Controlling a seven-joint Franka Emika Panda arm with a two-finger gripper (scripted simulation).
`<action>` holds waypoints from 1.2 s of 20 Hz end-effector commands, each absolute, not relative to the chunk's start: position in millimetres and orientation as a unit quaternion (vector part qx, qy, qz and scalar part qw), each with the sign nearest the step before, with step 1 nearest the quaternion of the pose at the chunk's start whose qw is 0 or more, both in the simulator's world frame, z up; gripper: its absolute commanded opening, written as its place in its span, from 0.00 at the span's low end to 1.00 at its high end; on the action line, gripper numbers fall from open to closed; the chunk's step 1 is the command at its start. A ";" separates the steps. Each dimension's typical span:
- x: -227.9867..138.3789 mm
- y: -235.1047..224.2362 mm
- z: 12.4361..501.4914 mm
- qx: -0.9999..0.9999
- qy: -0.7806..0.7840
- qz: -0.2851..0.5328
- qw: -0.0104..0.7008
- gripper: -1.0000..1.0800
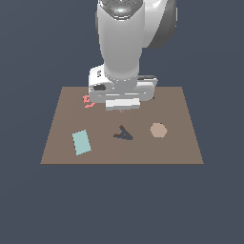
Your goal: Insert a designated object into the corresponding slot on a board.
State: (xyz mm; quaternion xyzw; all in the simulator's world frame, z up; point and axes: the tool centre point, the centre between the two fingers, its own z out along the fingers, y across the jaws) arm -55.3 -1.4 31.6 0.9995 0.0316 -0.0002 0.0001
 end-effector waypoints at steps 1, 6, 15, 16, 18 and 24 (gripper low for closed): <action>-54.9 -1.2 34.6 0.999 0.032 0.000 0.000 0.00; -55.5 -1.0 33.7 1.000 0.029 0.000 0.000 0.00; -63.2 4.2 34.3 1.000 -0.019 0.000 0.000 0.00; -64.5 5.2 34.4 1.000 -0.028 0.000 0.000 0.00; -67.5 7.6 34.6 0.999 -0.047 0.000 0.000 0.00; -77.7 17.8 35.6 0.993 -0.121 0.000 0.000 0.00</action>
